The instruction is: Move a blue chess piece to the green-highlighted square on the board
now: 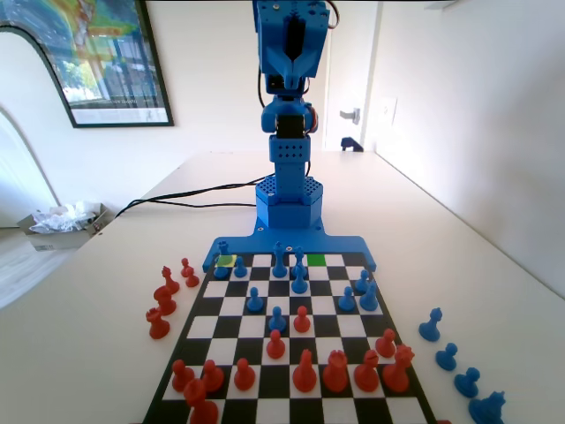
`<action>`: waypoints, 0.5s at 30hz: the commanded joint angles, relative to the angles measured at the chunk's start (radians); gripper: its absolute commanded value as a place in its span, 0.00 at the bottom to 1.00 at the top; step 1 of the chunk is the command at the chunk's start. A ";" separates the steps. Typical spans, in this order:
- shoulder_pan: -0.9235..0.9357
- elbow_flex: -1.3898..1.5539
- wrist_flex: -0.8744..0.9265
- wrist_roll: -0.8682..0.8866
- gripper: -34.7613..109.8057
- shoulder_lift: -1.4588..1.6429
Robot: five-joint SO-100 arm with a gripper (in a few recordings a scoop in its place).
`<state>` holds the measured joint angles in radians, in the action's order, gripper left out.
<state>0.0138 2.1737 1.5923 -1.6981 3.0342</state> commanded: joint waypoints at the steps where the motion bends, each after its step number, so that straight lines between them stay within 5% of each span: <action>1: 0.006 0.006 -0.017 -0.005 0.27 0.020; 15: 0.006 0.006 -0.017 -0.005 0.26 0.020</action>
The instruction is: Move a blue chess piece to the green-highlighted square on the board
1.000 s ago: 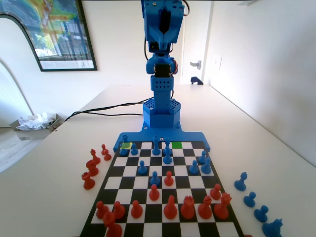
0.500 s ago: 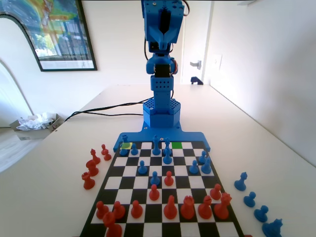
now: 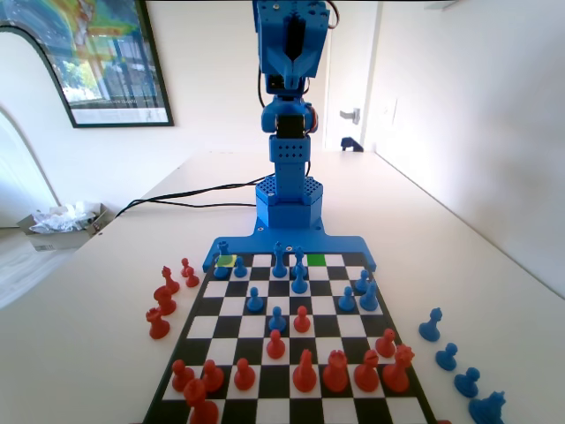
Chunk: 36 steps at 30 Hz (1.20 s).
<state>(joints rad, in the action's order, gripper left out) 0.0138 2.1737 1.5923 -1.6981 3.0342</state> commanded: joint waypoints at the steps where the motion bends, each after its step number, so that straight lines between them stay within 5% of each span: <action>1: 0.006 0.006 -0.017 -0.005 0.26 0.020; 14: -0.011 0.002 -0.018 -0.104 0.25 0.018; 36: -0.058 -0.261 -0.012 -0.838 0.25 -0.362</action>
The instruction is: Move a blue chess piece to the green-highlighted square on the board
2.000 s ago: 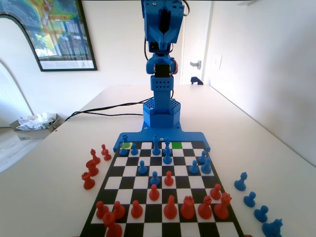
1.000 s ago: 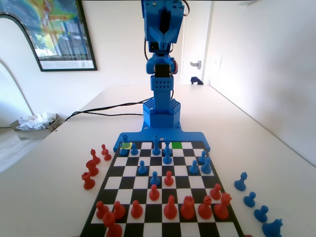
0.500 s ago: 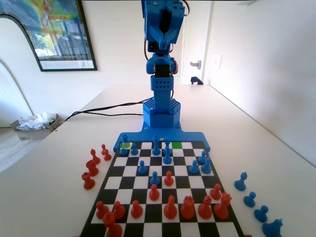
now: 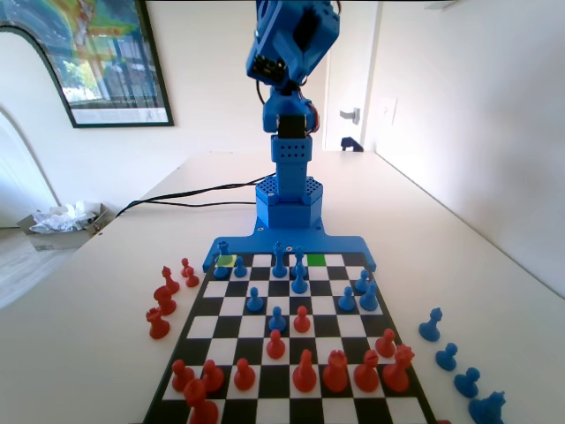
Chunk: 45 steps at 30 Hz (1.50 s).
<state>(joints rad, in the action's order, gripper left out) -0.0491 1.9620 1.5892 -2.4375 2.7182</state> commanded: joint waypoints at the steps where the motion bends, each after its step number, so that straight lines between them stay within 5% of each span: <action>1: 0.021 -0.044 -0.011 -0.133 0.25 -0.057; 12: 0.259 0.025 0.028 -0.529 0.25 -0.189; 19: 0.382 0.173 -0.124 -0.709 0.25 -0.247; 31: 0.574 0.293 -0.242 -0.928 0.27 -0.376; 45: 0.693 0.431 -0.357 -0.988 0.29 -0.443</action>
<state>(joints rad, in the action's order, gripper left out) 0.6213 2.4022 1.2349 -2.9161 2.2902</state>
